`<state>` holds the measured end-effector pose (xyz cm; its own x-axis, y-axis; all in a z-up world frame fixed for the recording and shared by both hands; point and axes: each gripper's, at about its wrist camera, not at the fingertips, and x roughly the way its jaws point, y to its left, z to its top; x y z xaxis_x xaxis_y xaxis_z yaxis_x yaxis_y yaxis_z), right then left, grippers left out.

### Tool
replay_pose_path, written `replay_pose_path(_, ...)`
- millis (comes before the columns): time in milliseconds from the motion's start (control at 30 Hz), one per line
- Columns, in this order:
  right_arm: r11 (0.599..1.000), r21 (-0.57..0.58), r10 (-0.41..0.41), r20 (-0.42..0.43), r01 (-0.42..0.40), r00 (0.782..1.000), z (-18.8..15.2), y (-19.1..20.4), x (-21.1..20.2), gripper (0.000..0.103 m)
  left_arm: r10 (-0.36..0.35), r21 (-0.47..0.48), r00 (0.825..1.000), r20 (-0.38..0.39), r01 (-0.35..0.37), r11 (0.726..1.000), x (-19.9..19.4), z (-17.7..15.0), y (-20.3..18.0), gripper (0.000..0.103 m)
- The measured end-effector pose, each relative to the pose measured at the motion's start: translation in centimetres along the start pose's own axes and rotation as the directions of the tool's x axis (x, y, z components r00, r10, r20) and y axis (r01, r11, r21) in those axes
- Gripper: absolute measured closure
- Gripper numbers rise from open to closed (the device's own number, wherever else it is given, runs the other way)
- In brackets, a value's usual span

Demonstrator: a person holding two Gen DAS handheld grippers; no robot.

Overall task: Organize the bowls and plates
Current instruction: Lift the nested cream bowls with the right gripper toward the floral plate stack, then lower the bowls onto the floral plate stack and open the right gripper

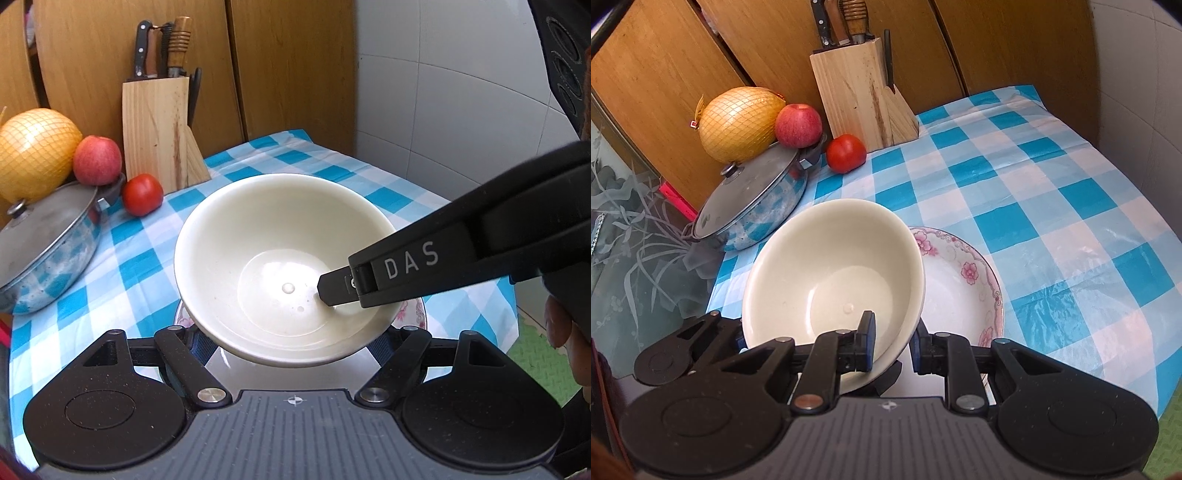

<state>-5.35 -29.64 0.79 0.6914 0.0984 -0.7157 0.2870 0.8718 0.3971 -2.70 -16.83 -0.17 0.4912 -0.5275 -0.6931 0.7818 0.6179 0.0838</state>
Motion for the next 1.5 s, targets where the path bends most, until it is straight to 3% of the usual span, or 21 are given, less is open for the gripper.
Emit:
replay_pose_path(767, 1.0, 0.004, 0.009, 0.023, -0.009, 1.0, -1.0, 0.2, -1.2, 0.083, 0.011, 0.008, 1.0, 0.011, -0.011, 1.0, -1.5, -0.4, -0.7, 0.017)
replay_pose_path(1500, 0.999, 0.016, -0.034, -0.016, 0.034, 0.999, -0.5, -0.7, 1.5, 0.083, -0.002, -0.019, 0.998, -0.07, 0.001, 1.0, 1.3, 0.1, 0.1, 0.017)
